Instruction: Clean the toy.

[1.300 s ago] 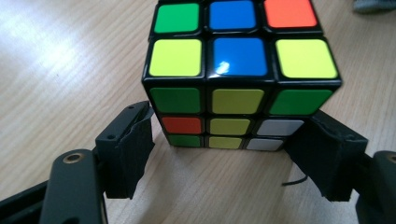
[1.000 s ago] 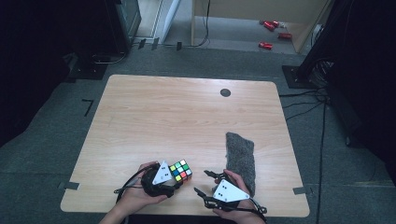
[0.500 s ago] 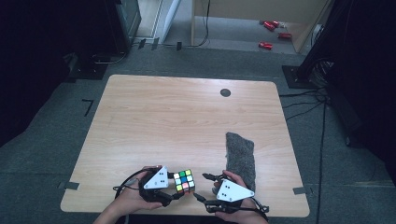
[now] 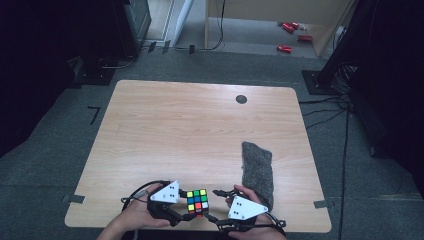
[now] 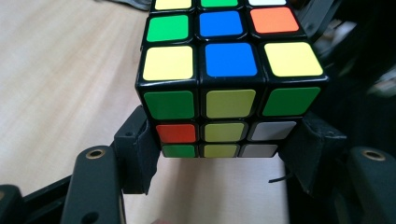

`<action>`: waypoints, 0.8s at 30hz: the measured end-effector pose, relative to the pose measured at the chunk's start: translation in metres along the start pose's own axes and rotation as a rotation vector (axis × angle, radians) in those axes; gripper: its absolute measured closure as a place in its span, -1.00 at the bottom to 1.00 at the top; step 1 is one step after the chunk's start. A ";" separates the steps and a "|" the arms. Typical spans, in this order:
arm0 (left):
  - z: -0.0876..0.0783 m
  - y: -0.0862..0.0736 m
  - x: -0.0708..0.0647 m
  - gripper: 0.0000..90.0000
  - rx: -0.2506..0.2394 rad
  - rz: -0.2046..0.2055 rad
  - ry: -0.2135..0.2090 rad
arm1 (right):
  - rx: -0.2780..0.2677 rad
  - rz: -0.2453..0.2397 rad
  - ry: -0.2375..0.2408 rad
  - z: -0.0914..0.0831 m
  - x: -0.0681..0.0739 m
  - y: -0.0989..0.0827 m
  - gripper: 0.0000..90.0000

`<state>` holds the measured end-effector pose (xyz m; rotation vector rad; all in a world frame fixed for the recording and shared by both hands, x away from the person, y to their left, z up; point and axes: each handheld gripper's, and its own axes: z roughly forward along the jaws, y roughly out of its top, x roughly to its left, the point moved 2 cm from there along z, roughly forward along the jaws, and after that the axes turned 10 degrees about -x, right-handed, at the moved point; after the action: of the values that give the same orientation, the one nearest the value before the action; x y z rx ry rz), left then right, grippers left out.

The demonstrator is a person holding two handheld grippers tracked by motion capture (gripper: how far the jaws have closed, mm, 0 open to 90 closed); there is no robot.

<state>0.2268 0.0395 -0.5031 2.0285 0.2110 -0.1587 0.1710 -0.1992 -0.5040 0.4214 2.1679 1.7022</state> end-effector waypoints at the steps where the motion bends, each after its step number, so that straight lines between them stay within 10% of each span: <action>1: -0.002 0.001 0.002 -0.22 -0.001 -0.030 -0.007 | -0.007 -0.011 0.001 0.000 0.000 0.000 -0.33; 6: -0.007 0.001 0.010 -0.22 -0.007 -0.117 -0.011 | -0.031 -0.076 0.006 0.002 0.004 0.000 -0.33; 24: -0.021 0.016 0.030 -0.22 -0.015 -0.198 0.081 | 0.006 -0.117 -0.009 0.000 -0.018 0.009 -0.28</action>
<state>0.2599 0.0536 -0.4858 1.9985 0.4634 -0.1984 0.1873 -0.2054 -0.4933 0.2968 2.1478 1.6285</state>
